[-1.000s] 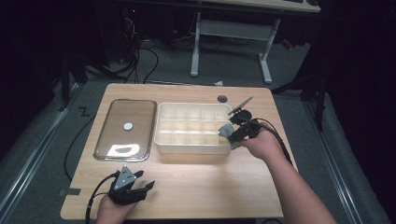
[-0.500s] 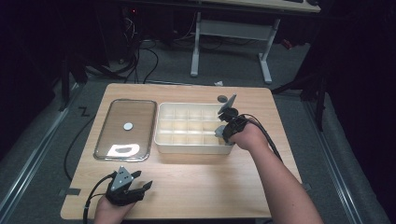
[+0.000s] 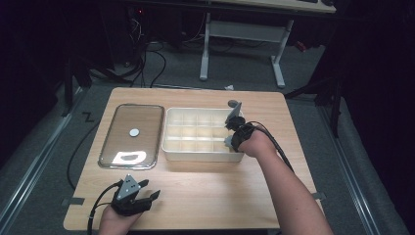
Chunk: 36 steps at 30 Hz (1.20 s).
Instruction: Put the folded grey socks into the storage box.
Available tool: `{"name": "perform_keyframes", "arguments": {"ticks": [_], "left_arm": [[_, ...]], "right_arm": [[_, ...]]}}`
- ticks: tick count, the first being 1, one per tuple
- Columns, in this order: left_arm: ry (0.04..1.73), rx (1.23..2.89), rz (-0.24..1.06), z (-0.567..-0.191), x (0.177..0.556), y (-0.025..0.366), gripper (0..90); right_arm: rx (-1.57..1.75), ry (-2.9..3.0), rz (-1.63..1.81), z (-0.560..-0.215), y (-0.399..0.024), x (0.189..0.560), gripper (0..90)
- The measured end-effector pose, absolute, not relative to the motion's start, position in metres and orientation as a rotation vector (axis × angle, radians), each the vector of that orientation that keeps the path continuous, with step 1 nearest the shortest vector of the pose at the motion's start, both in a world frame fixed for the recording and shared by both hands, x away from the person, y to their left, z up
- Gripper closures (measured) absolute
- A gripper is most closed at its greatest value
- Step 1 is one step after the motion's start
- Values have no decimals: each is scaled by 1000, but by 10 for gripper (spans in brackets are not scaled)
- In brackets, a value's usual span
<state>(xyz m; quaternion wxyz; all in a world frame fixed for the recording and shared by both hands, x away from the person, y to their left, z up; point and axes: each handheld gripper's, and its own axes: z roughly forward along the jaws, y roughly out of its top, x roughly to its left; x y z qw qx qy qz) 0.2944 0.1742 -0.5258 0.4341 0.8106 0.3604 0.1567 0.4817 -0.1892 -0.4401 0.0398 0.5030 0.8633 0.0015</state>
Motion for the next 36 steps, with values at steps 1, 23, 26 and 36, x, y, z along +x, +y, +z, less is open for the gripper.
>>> {"name": "perform_keyframes", "arguments": {"ticks": [1,23,26,36], "left_arm": [[897,2021,391,-526,294,174,409],[880,2037,371,-528,295,172,404],[879,2043,367,-529,295,172,403],[871,2051,363,-529,294,171,403]], "right_arm": [[1519,2658,6,-442,-189,483,728],[1573,2669,25,-462,-193,486,729],[1558,2681,27,-462,-193,487,729],[1544,2683,5,-466,-190,486,728]]}}
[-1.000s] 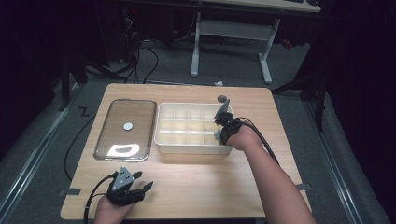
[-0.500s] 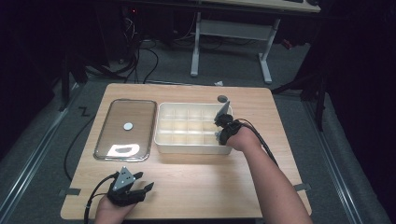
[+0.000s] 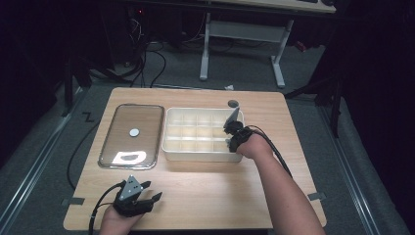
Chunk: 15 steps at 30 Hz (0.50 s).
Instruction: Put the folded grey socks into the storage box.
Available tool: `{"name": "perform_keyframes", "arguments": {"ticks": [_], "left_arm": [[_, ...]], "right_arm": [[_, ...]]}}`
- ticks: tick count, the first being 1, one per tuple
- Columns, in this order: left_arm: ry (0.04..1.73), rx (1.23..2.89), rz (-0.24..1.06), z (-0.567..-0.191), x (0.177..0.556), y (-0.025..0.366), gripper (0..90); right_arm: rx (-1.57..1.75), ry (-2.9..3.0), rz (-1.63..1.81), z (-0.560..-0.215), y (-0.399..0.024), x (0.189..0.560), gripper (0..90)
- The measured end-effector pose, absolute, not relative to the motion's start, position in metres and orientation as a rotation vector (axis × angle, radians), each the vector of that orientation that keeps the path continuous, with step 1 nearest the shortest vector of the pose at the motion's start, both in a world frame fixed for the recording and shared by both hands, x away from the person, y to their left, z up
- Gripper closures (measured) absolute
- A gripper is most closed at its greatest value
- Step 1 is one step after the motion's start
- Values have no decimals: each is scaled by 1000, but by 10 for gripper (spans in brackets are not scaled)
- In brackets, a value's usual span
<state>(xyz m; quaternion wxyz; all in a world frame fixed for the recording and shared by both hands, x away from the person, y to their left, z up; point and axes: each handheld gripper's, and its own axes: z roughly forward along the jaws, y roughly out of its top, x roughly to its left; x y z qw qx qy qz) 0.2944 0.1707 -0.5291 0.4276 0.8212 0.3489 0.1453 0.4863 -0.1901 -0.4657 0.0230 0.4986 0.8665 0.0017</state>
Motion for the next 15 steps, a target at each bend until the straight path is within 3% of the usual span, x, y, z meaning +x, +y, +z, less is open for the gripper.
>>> {"name": "perform_keyframes", "arguments": {"ticks": [15], "left_arm": [[877,2036,365,-529,294,172,403]], "right_arm": [[1527,2692,18,-465,-191,486,703]]}}
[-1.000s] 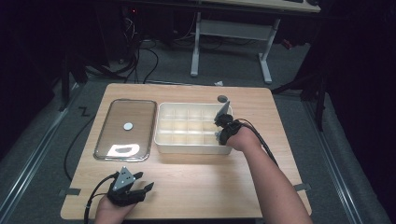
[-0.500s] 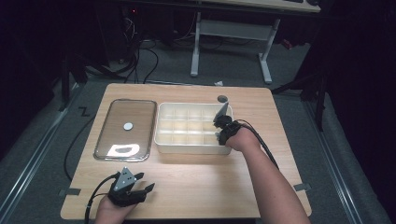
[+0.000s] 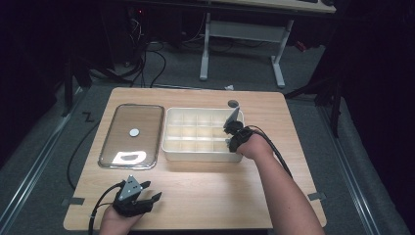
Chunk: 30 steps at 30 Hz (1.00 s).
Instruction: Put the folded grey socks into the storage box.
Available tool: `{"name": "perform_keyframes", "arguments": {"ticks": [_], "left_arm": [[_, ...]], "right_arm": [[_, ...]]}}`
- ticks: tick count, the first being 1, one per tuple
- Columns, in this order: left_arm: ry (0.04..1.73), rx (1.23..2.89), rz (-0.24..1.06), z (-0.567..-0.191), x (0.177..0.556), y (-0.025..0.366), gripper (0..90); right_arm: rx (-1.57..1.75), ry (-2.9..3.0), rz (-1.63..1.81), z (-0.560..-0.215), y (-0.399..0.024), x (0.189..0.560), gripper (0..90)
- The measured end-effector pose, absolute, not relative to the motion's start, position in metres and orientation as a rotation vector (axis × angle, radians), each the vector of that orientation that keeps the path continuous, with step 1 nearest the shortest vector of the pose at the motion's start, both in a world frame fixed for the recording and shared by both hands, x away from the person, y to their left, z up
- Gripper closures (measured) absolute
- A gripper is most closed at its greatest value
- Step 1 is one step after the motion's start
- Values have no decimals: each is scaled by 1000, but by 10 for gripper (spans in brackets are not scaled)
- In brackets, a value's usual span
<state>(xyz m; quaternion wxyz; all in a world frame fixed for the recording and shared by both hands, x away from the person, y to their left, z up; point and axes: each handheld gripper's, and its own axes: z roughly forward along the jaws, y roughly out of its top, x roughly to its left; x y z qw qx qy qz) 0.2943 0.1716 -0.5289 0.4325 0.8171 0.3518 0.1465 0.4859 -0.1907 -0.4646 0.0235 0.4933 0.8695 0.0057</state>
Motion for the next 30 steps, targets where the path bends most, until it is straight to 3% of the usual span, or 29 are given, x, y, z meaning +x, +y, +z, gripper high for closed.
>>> {"name": "perform_keyframes", "arguments": {"ticks": [30], "left_arm": [[879,2036,358,-528,295,172,404]], "right_arm": [[1539,2677,116,-441,-198,480,592]]}}
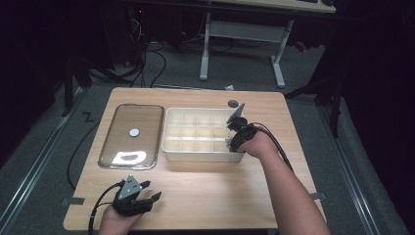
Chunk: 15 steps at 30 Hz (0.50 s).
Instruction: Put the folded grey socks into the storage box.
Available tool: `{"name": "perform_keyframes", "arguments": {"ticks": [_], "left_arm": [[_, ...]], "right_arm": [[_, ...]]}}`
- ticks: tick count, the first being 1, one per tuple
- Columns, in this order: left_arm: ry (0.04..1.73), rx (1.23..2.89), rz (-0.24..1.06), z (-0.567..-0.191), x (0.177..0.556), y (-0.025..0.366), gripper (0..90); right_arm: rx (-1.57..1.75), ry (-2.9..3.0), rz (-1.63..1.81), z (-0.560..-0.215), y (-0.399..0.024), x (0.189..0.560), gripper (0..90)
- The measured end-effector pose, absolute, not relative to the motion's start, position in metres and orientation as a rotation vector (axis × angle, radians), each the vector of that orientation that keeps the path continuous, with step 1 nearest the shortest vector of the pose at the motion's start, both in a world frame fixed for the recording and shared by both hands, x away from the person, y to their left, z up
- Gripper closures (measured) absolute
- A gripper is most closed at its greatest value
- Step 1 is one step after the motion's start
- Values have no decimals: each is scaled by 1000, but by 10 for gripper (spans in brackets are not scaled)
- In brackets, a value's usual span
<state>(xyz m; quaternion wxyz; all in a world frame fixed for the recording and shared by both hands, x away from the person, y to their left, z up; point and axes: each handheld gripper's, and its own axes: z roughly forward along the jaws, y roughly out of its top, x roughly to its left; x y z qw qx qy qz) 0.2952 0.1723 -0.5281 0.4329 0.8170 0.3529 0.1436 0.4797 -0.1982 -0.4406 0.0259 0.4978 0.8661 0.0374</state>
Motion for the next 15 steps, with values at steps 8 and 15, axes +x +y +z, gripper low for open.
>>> {"name": "perform_keyframes", "arguments": {"ticks": [8,15], "left_arm": [[876,2045,356,-529,295,171,404],[871,2058,344,-530,296,170,405]], "right_arm": [[1535,2650,213,-417,-203,477,622],[1489,2601,201,-412,-196,482,900]]}}
